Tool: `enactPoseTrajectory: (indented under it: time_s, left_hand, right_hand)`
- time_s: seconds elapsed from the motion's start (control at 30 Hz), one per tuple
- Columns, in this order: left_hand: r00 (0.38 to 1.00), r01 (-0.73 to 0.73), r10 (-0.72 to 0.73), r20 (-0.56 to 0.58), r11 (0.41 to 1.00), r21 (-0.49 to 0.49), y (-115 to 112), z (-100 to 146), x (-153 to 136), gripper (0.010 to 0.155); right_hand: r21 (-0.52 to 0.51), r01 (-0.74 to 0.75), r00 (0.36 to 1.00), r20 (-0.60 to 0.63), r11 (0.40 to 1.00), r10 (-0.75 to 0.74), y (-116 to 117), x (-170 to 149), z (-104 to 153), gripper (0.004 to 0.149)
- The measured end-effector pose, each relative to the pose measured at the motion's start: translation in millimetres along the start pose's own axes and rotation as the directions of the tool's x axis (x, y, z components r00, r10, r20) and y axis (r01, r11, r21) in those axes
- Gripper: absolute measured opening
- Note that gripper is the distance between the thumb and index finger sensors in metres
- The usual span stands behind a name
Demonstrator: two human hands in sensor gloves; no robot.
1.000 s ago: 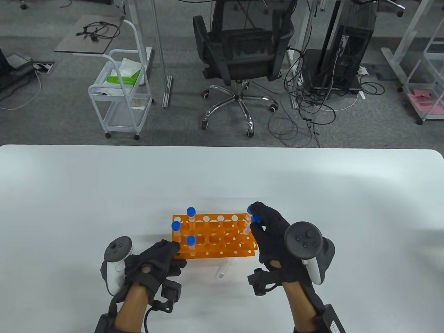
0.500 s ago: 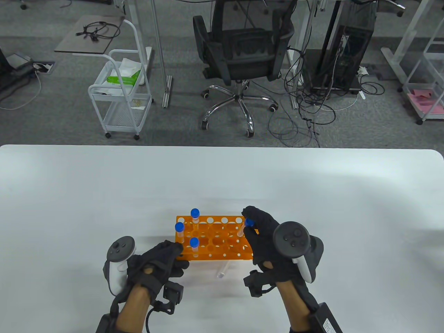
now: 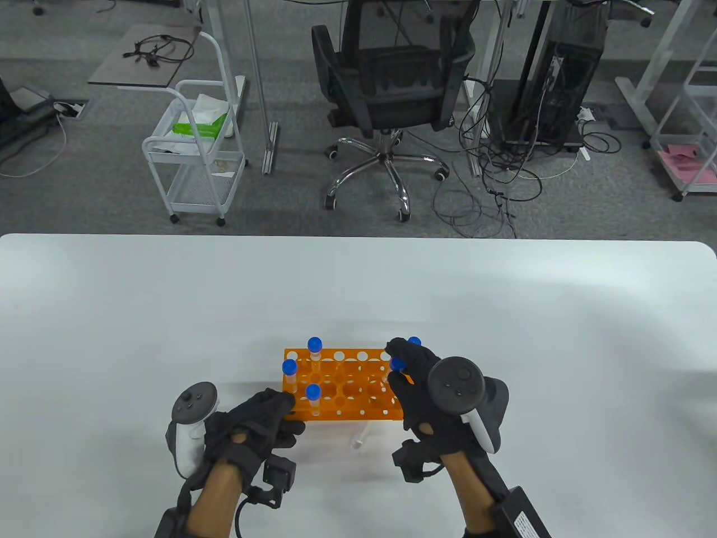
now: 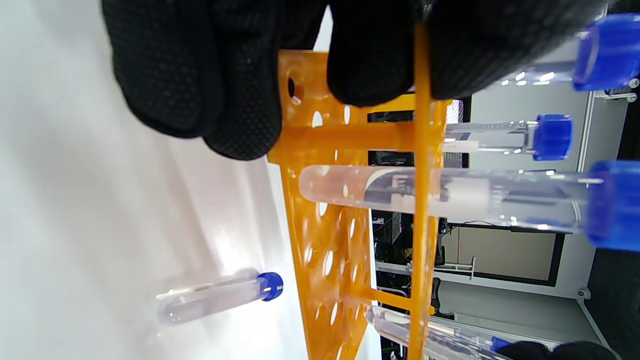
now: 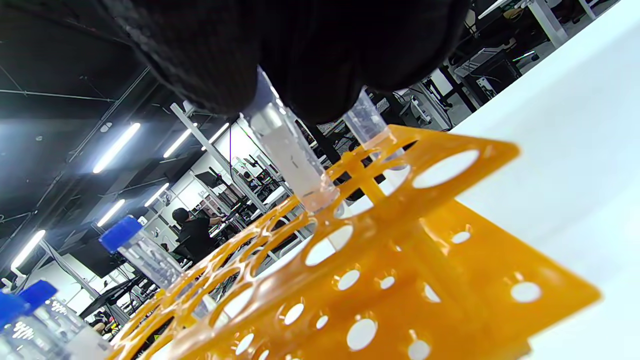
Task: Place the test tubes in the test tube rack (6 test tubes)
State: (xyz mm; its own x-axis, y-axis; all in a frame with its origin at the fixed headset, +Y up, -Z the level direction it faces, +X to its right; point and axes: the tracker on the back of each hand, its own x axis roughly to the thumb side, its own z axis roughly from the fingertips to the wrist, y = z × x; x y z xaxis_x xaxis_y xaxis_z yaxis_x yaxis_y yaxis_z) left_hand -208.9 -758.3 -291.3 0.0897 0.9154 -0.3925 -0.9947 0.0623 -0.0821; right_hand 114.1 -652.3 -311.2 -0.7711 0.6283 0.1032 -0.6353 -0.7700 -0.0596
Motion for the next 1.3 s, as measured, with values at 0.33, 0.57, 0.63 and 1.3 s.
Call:
enactPoseTrajectory:
  time_s: [0.33,0.57,0.63,1.3]
  left_hand:
    - [1.000,0.003,-0.003,0.000,1.000,-0.001,-0.1,0.8,0.2,0.042]
    - [1.000,0.000,0.000,0.000,1.000,-0.002,-0.2,1.6,0.7,0.042]
    - [1.000,-0.001,0.001,-0.001,1.000,-0.001,-0.3,1.8,0.8,0.041]
    - [0.996,-0.076,0.079,-0.030,0.991,0.109,25.0,2.1,-4.4,0.042]
  right_hand:
    - [0.019,-0.038,0.999,-0.005,0.999,0.038,6.5,-1.5,-1.6,0.056]
    - [0.035,-0.053,0.999,-0.004,0.998,0.053,9.2,-1.3,-1.8,0.056]
    - [0.045,-0.055,0.998,-0.003,0.997,0.055,10.1,-1.2,-2.0,0.056]
    - [-0.053,0.072,0.994,-0.079,0.996,-0.076,-2.6,-19.2,-4.4,0.056]
